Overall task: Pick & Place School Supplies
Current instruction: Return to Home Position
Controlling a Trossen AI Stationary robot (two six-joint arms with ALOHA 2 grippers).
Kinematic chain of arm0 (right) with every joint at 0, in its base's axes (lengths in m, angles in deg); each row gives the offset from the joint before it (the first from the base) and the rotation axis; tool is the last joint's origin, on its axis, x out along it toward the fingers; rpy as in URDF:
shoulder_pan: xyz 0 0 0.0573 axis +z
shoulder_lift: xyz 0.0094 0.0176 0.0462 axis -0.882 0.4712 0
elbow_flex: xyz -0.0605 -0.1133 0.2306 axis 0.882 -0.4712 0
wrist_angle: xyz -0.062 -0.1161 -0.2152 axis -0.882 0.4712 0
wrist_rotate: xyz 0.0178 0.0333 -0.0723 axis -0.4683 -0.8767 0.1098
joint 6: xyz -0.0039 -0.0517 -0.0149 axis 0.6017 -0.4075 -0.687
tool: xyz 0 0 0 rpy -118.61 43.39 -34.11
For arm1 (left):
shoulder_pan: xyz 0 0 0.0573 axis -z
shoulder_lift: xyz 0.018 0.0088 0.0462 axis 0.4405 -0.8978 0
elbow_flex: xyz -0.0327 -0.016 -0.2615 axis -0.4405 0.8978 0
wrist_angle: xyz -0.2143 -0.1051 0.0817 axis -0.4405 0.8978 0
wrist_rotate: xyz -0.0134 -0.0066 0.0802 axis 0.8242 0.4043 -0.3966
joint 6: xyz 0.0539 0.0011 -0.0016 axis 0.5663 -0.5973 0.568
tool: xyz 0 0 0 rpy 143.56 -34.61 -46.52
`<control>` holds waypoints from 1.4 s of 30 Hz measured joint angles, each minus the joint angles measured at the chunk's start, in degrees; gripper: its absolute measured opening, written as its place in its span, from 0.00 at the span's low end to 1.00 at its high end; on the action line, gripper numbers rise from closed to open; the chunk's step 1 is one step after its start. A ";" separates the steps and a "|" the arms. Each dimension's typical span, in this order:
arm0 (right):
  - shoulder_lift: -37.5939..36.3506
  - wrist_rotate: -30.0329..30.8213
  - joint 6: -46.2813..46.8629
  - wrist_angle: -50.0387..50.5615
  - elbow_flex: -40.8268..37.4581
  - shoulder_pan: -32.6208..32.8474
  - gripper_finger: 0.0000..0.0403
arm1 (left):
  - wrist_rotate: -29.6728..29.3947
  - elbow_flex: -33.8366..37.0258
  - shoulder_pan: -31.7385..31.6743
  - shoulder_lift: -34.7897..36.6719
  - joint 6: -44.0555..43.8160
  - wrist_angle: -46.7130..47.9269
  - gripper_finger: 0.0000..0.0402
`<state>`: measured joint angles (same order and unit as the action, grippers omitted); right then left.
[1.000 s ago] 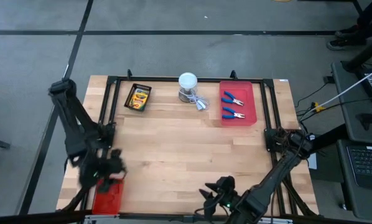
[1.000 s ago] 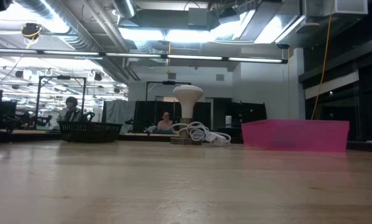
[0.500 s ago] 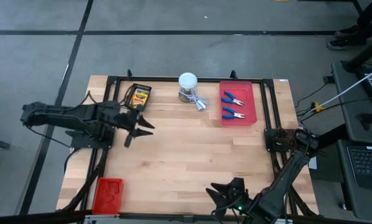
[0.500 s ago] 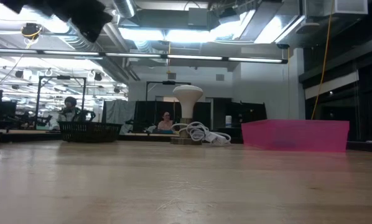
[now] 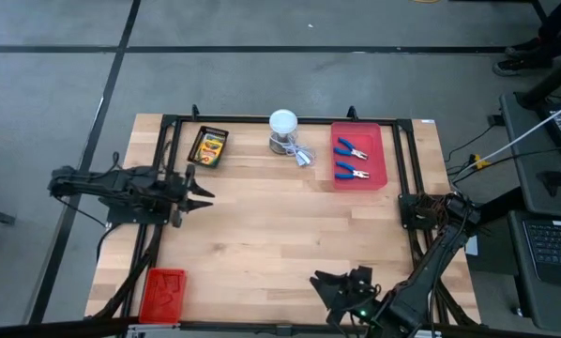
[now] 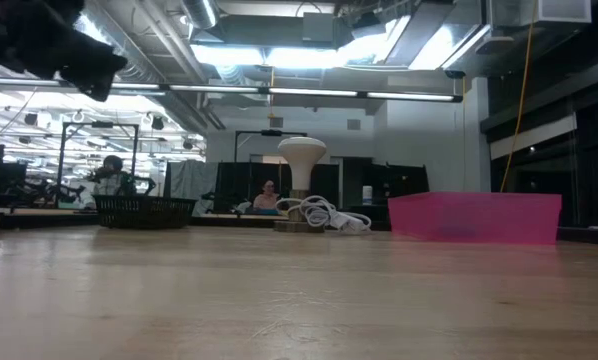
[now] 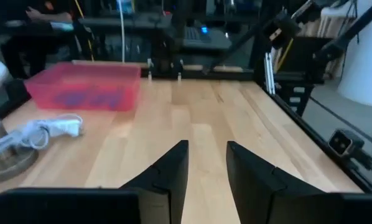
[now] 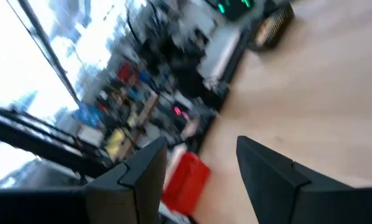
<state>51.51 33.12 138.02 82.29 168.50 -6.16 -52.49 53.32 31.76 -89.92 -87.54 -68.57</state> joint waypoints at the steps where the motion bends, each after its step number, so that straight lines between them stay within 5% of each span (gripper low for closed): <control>1: 0.00 1.96 -0.02 -0.22 0.00 0.04 0.49 | -0.90 0.14 0.52 2.36 0.04 1.12 0.26; 6: -0.02 8.84 -0.47 -0.20 0.02 0.04 0.49 | -3.72 1.69 1.38 7.82 3.03 4.61 0.24; 12: -0.02 6.67 1.26 0.16 0.02 -0.02 0.49 | -3.66 6.90 1.44 7.56 3.00 1.15 0.23; 17: -0.02 -3.20 2.91 0.25 0.02 -1.59 0.49 | -5.97 6.86 1.43 2.30 -4.16 1.17 0.24; 23: -0.04 -12.35 -6.60 -3.27 0.04 -8.35 0.49 | -4.69 6.86 1.40 -0.60 -19.25 1.38 0.23; 26: -0.02 -22.49 -16.33 -6.65 -0.04 -13.28 0.49 | -4.68 6.86 1.40 -0.56 -23.20 1.35 0.23; 30: -0.02 -41.96 -41.77 -19.18 -1.27 -21.61 0.49 | -4.68 6.86 1.40 -0.65 -24.17 1.35 0.24; 31: -0.02 -47.22 -49.00 -23.49 -1.89 -23.79 0.49 | -7.19 6.90 1.39 -0.67 -28.18 0.61 0.24; 34: -0.02 -59.52 -66.10 -28.04 -3.21 -29.69 0.49 | -37.05 6.76 0.10 -0.87 -53.03 -3.34 0.25; 37: -0.02 -69.09 -80.80 -27.66 -3.48 -34.66 0.49 | -60.18 6.81 -0.42 -0.93 -68.33 -2.90 0.25; 42: -1.78 -85.55 -101.22 -27.88 -3.61 -40.66 0.49 | -81.95 6.77 -0.57 -0.86 -75.96 -3.17 0.24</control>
<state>49.74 -52.43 36.80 54.41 164.89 -46.82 -134.43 60.09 31.19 -90.78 -163.50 -71.74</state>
